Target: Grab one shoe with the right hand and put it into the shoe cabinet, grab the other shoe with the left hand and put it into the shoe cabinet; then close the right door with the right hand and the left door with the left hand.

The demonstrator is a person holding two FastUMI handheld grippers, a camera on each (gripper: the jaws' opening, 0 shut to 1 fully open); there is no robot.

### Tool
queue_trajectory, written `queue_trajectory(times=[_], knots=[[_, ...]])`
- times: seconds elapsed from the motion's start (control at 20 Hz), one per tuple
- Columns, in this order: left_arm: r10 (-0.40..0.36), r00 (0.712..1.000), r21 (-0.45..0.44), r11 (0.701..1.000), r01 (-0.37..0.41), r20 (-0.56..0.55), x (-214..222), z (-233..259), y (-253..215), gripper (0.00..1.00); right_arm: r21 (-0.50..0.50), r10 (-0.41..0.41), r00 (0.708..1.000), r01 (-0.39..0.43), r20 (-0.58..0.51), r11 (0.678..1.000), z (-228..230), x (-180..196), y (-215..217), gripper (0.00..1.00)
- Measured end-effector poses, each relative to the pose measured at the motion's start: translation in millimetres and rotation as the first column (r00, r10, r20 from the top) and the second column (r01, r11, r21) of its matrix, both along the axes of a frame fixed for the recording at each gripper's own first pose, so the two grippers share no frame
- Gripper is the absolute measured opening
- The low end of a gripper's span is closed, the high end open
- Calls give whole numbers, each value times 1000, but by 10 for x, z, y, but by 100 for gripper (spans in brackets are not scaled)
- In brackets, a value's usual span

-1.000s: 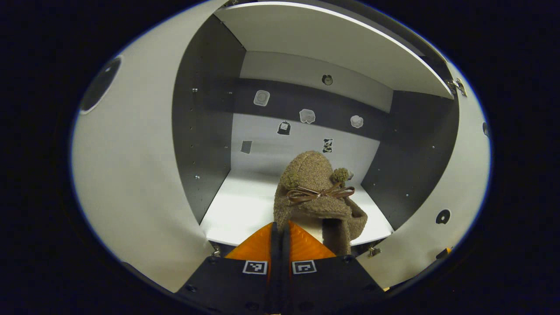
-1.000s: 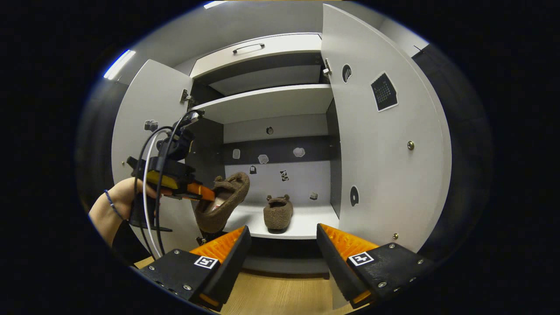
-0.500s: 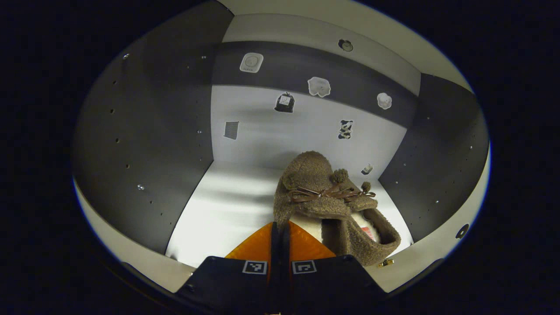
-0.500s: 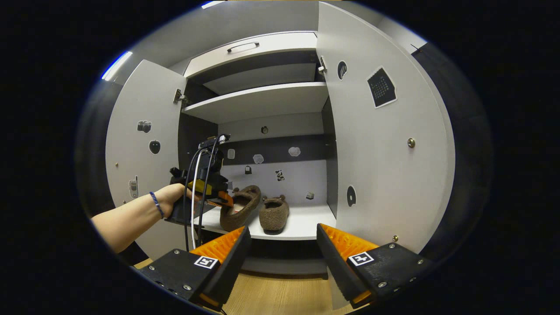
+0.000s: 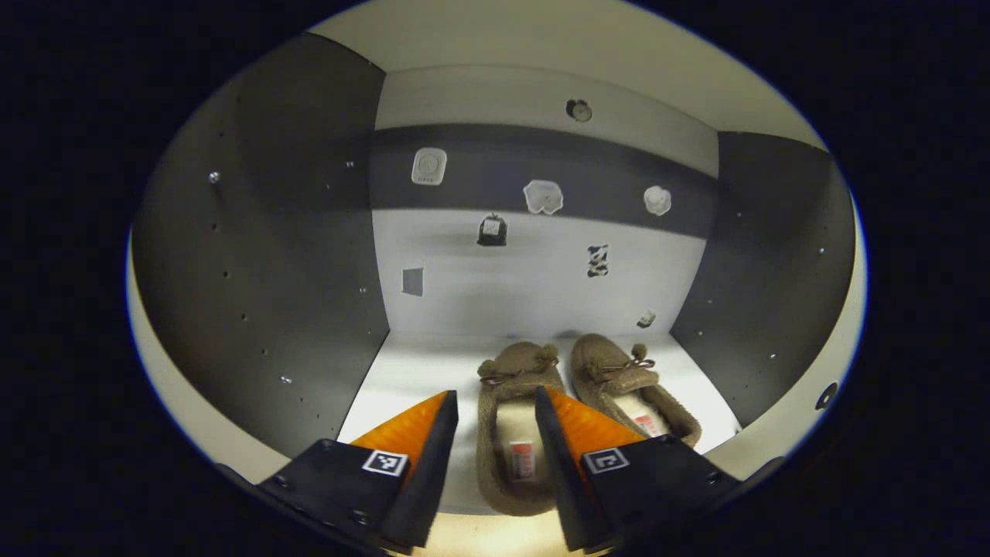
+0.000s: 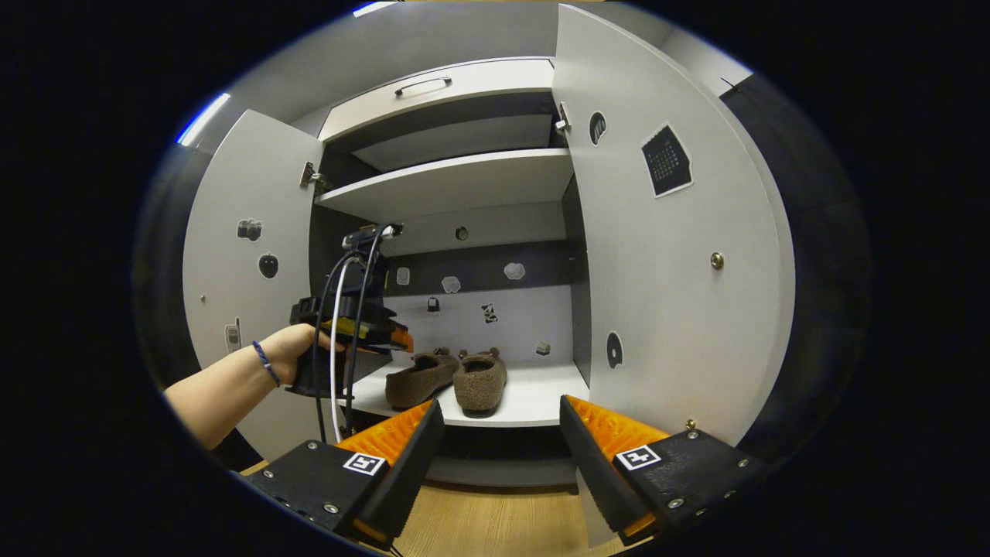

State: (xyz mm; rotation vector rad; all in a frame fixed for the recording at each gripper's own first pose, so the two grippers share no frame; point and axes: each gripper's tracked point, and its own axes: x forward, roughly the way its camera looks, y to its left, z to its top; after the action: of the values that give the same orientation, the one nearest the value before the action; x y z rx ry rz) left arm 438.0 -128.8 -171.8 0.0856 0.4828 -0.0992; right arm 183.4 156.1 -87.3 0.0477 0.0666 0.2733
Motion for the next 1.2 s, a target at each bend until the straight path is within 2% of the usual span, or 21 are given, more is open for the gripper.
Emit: queue_trajectory(times=[0.05, 0.1, 0.2, 0.3, 0.6, 0.65, 0.75, 1.0, 1.2], knots=[[-1, 1000, -8, 1000, 1, 28, -112, 141, 9, 74, 3, 3, 1000, -3, 4, 1000, 27, -31, 11, 92], [-7, 999, -22, 1000, 8, 52, -232, 264, -18, 87, 8, 10, 1000, -10, 10, 1000, 63, -65, 30, 93], [-18, 992, -35, 999, 23, 129, -510, 595, -43, 94, 13, 20, 999, -20, 25, 1000, 140, -141, 45, 93], [-37, 977, -14, 999, 40, 208, -838, 886, -32, 97, 11, 21, 999, -22, 38, 1000, 210, -221, 28, 93], [-64, 942, -44, 996, 83, 329, -1814, 1314, 119, 95, -3, 33, 995, -33, 89, 999, 457, -585, -58, 93], [-61, 939, -51, 995, 83, 337, -1947, 1311, 202, 99, -16, 22, 995, -21, 95, 1000, 476, -636, -124, 93], [-55, 934, -64, 994, 83, 353, -2218, 1317, 346, 95, -47, -17, 993, 22, 117, 999, 526, -720, -315, 93], [-82, 933, -53, 993, 107, 351, -2789, 1215, 578, 96, -98, -123, 982, 138, 146, 986, 606, -828, -882, 93], [-126, 921, -51, 986, 156, 370, -3132, 1224, 575, 97, -75, -216, 966, 228, 142, 971, 570, -877, -1347, 93]])
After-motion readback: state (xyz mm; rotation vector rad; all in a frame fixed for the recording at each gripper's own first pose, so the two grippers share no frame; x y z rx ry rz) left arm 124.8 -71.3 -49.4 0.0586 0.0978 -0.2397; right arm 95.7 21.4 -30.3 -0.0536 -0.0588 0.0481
